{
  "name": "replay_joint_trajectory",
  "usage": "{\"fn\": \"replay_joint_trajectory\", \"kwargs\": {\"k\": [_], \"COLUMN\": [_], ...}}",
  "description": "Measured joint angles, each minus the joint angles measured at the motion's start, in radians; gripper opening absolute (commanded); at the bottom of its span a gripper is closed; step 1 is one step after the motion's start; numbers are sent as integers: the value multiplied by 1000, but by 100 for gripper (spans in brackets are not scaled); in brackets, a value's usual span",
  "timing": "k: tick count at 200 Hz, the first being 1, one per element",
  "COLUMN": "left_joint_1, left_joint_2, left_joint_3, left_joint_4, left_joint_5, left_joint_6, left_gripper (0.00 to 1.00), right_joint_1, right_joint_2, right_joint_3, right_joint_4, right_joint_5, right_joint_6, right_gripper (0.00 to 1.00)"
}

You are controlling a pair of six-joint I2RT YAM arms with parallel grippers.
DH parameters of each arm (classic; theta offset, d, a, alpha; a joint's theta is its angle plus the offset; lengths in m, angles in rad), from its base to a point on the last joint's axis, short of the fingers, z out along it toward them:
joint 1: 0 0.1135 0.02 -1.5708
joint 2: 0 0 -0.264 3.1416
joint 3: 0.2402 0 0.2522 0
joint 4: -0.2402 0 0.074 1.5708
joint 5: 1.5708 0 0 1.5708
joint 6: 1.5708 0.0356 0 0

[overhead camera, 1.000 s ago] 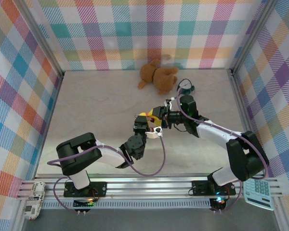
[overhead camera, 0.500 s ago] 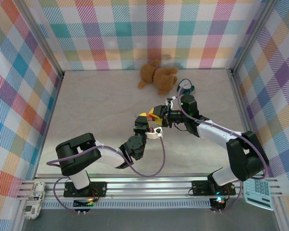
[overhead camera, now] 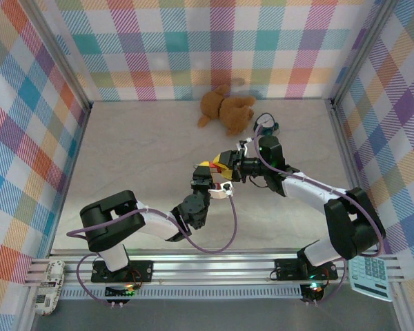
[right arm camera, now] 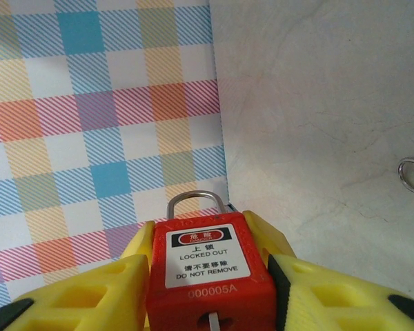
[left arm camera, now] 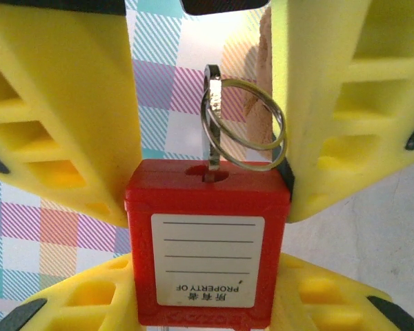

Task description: Unlock with the key

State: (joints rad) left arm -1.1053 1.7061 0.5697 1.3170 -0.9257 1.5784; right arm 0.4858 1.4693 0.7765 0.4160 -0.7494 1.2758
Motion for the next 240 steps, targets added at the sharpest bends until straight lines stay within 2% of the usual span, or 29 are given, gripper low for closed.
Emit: {"fn": "replay_joint_trajectory", "kwargs": {"k": [10,28,62,97,126,173,201,240], "left_joint_1": [0,0,0,0,0,0,0,0], "left_joint_2": [1,4,4,4,4,4,5,5], "left_joint_3": [2,5,11,11,12,16,16,16], "left_joint_4": [0,4,5,16,26,27,26,21], "left_joint_5": [0,-4,-13,-15,-11,-15,-16,-3], "left_joint_6": [0,-3,-8,-11,-15,-18,-18,-18], "left_gripper": [16,16,17,16,17,18,30,57], "right_joint_1": [0,2,2,2,3,1,0,1], "right_joint_2": [0,0,0,0,0,0,0,-6], "right_joint_3": [0,5,15,43,72,89,92,93], "right_joint_4": [-1,-10,-21,-69,-118,-163,-174,-193], "right_joint_5": [0,3,4,-7,-23,-27,-26,-25], "right_joint_6": [-1,-11,-35,-74,-120,-175,-187,-194], "right_gripper": [48,41,39,50,51,33,30,29]}}
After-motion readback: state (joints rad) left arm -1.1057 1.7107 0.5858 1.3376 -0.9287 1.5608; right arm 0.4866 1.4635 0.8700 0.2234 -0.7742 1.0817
